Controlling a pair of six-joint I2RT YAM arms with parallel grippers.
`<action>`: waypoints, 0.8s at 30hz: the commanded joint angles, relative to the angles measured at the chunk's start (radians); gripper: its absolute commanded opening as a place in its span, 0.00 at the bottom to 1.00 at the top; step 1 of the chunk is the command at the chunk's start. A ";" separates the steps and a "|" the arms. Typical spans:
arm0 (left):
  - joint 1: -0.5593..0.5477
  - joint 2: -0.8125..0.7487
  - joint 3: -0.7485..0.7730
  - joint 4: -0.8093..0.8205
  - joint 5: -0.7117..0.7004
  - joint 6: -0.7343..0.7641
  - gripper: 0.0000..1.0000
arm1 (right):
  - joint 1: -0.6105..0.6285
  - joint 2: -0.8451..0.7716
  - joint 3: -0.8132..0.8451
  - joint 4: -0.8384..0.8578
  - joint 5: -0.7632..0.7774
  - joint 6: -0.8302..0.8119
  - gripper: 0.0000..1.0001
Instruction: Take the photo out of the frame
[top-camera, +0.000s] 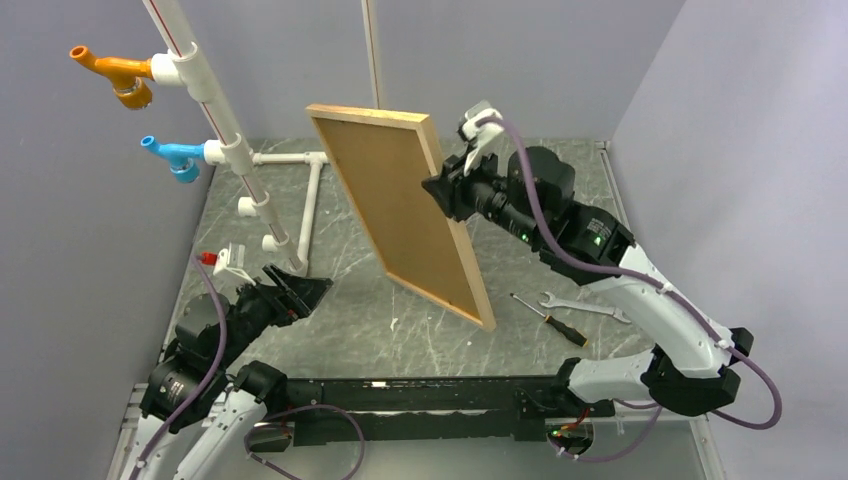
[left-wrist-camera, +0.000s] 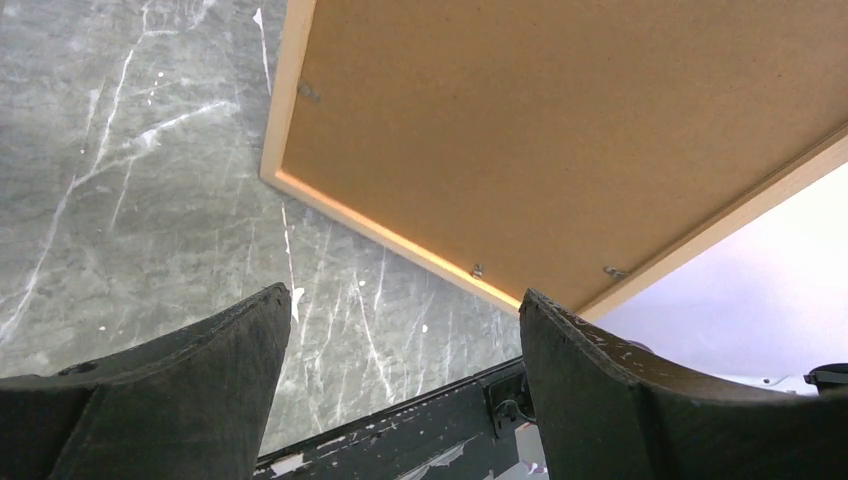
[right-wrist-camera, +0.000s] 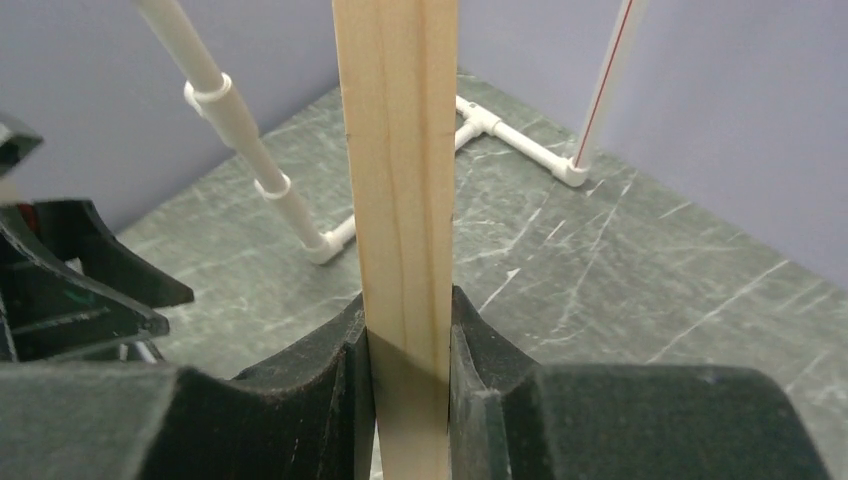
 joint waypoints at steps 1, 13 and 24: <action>-0.004 -0.020 -0.002 0.013 -0.004 0.002 0.86 | -0.127 0.020 0.104 0.028 -0.202 0.192 0.00; -0.004 -0.043 0.012 -0.022 -0.016 0.005 0.87 | -0.633 0.139 -0.136 0.203 -0.826 0.538 0.00; -0.003 -0.053 0.004 -0.021 -0.009 -0.001 0.87 | -0.802 0.259 -0.363 0.376 -0.937 0.590 0.00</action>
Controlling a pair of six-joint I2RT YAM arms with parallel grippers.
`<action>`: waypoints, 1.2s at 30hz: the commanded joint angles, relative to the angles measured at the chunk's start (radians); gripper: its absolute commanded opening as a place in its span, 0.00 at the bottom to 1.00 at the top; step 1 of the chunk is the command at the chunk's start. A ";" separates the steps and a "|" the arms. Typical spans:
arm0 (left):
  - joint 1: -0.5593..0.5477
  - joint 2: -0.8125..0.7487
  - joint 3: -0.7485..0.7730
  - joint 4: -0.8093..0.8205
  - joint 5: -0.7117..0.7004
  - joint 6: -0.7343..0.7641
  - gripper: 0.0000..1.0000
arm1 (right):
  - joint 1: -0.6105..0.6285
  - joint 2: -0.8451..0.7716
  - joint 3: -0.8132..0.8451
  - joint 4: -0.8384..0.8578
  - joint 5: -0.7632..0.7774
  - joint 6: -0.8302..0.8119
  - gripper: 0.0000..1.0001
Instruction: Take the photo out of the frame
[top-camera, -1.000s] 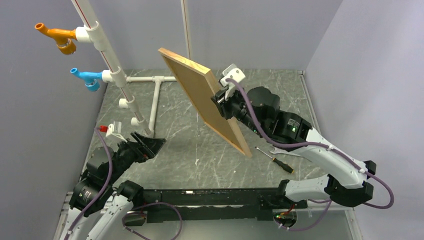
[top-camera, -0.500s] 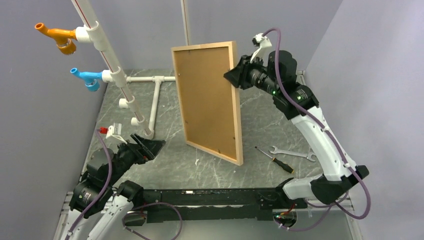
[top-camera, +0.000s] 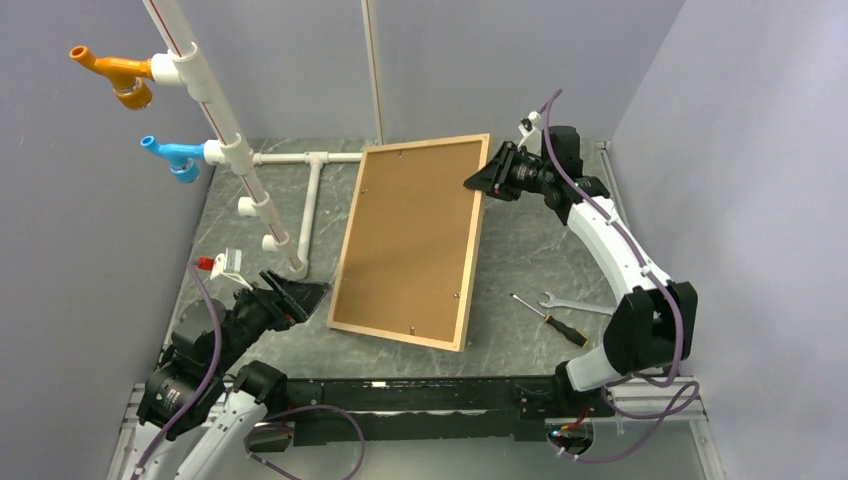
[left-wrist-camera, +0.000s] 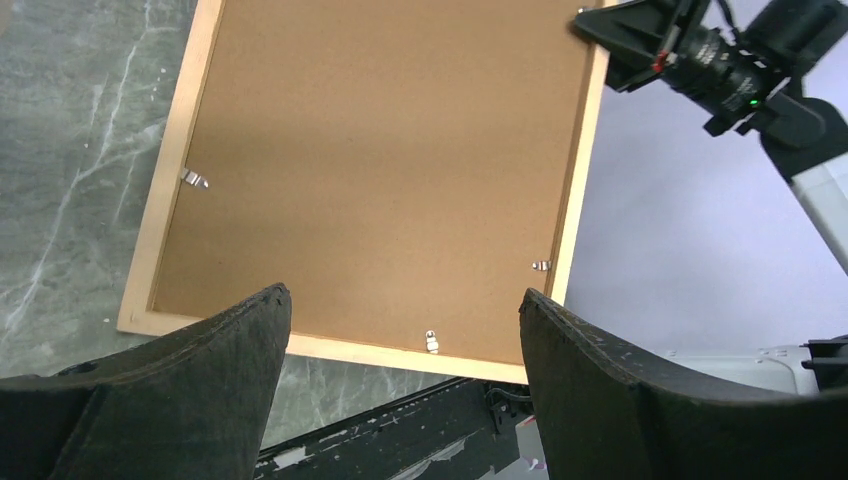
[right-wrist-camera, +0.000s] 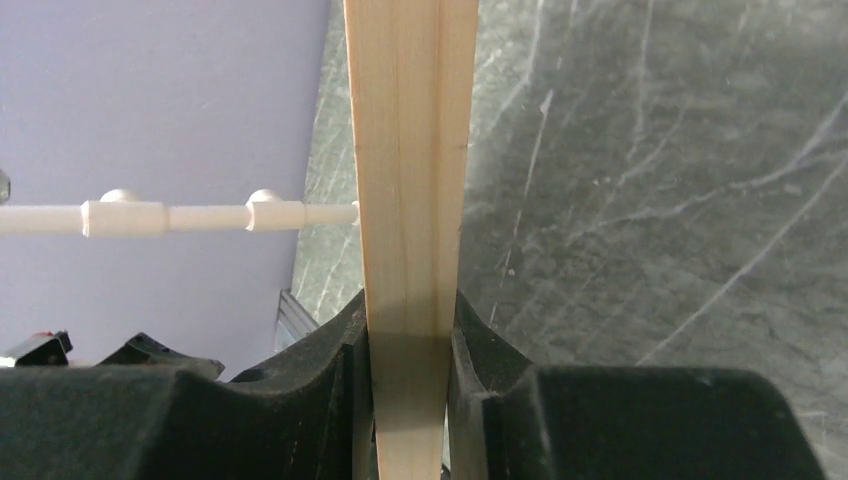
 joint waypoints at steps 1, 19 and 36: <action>-0.004 -0.017 0.003 0.011 -0.006 -0.003 0.87 | -0.045 0.056 -0.045 0.182 -0.128 -0.026 0.00; -0.003 -0.042 -0.044 -0.013 0.012 -0.017 0.88 | -0.055 0.323 -0.145 0.337 -0.177 -0.103 0.00; -0.004 -0.032 -0.088 0.008 0.022 -0.030 0.89 | -0.029 0.464 -0.128 0.293 -0.041 -0.228 0.09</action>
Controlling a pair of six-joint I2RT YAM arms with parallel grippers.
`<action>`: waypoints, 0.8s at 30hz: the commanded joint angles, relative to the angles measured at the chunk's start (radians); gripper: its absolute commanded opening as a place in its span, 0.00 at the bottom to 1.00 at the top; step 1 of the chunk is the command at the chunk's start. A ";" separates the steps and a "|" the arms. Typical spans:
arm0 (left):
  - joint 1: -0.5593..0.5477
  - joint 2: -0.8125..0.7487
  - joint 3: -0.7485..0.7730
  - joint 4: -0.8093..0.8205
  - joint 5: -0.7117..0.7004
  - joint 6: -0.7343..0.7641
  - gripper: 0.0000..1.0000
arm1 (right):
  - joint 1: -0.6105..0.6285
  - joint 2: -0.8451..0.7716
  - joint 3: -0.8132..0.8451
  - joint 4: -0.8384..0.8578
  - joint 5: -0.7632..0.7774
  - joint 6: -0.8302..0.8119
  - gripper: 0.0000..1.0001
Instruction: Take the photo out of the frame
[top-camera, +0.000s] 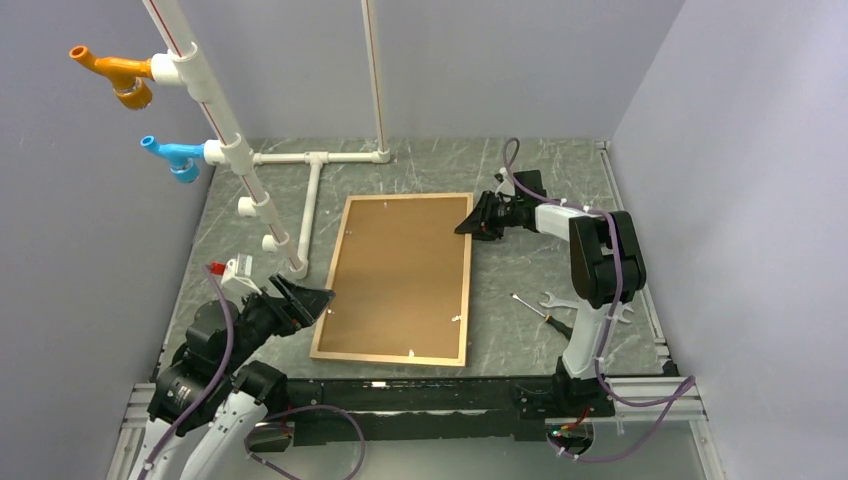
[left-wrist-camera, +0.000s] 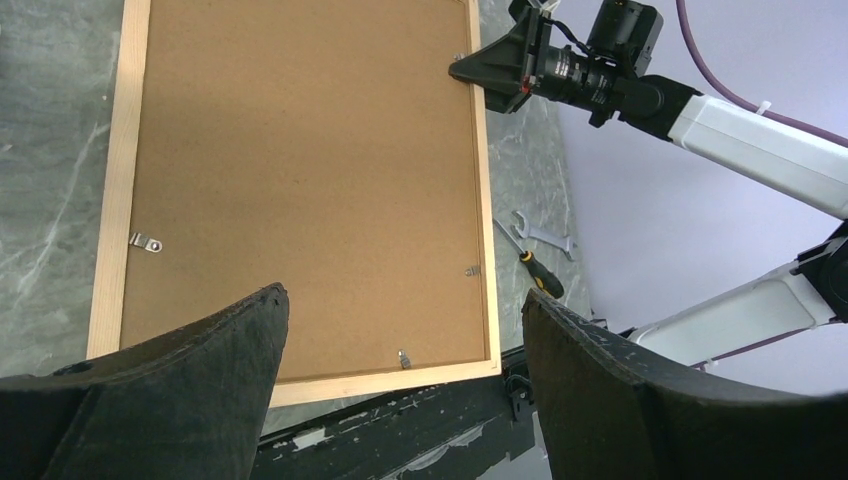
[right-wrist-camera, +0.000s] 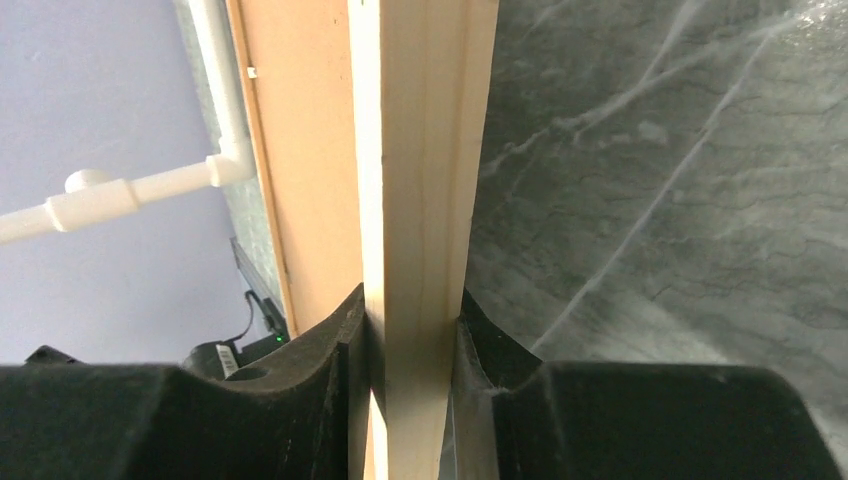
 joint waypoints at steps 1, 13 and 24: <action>-0.004 0.002 -0.007 0.029 0.013 -0.017 0.89 | 0.027 0.008 0.056 0.032 0.144 -0.188 0.10; -0.004 0.017 -0.034 0.069 0.040 -0.033 0.89 | 0.058 0.014 0.147 -0.127 0.361 -0.277 0.37; -0.003 0.009 -0.026 0.059 0.042 -0.026 0.90 | 0.063 -0.068 0.151 -0.211 0.568 -0.266 0.63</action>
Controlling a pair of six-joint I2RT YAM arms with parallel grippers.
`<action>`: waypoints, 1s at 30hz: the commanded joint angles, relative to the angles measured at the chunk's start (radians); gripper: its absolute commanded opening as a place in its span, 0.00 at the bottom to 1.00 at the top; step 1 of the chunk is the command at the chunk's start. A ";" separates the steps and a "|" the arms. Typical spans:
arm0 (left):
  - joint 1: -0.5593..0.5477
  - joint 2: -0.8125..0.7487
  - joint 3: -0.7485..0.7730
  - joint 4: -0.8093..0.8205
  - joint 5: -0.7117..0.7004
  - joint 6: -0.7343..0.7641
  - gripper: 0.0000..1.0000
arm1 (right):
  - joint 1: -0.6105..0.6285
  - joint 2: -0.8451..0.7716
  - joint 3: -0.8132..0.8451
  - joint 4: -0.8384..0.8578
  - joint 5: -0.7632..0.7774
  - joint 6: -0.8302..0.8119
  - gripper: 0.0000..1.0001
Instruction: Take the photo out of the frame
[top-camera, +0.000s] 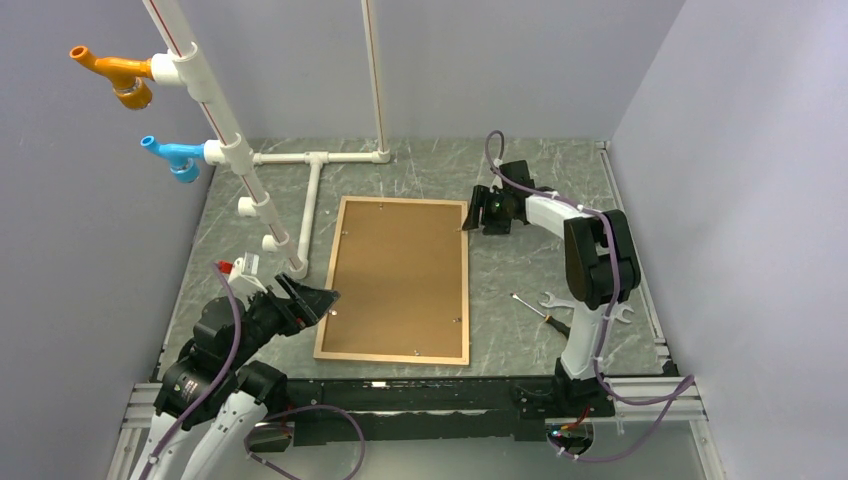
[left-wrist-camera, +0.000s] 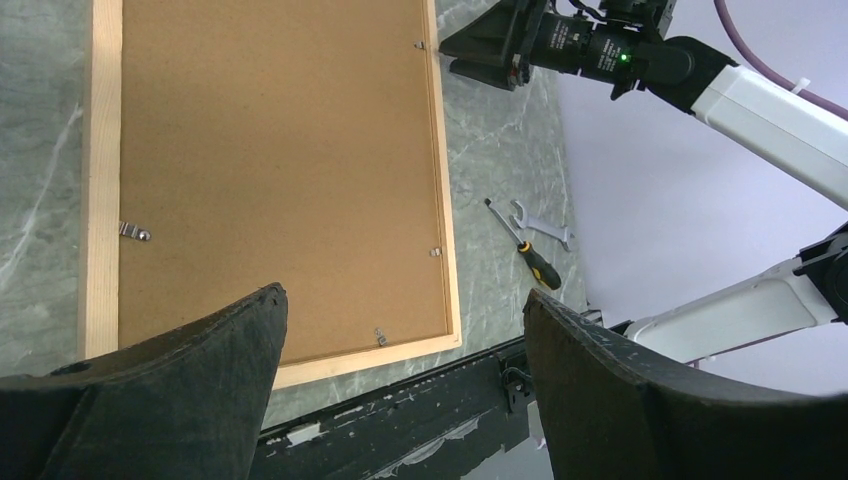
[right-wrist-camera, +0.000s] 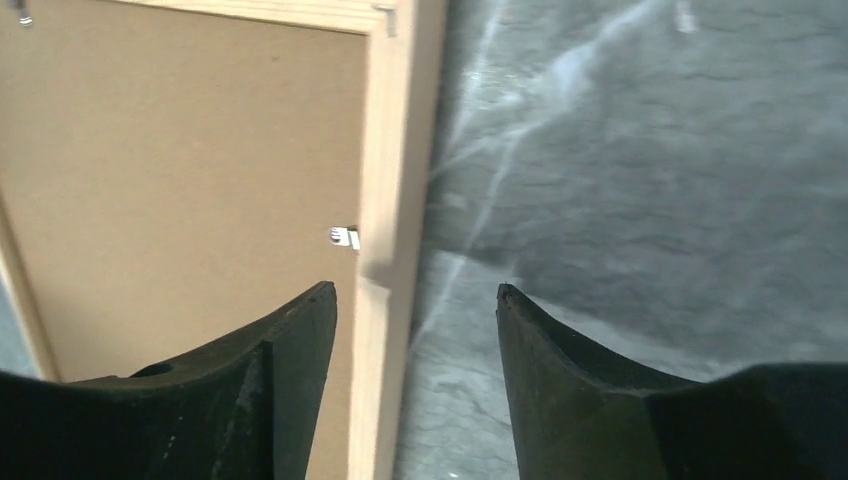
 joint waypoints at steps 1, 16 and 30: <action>-0.003 -0.002 0.017 0.028 0.013 0.000 0.90 | -0.005 -0.101 0.020 -0.030 0.152 -0.027 0.64; -0.003 -0.022 0.050 -0.019 -0.004 0.033 0.92 | -0.018 -0.550 -0.327 -0.065 0.465 0.312 0.75; -0.004 -0.046 0.009 0.055 0.048 0.013 0.92 | -0.061 -0.824 -0.466 -0.490 0.656 0.814 0.58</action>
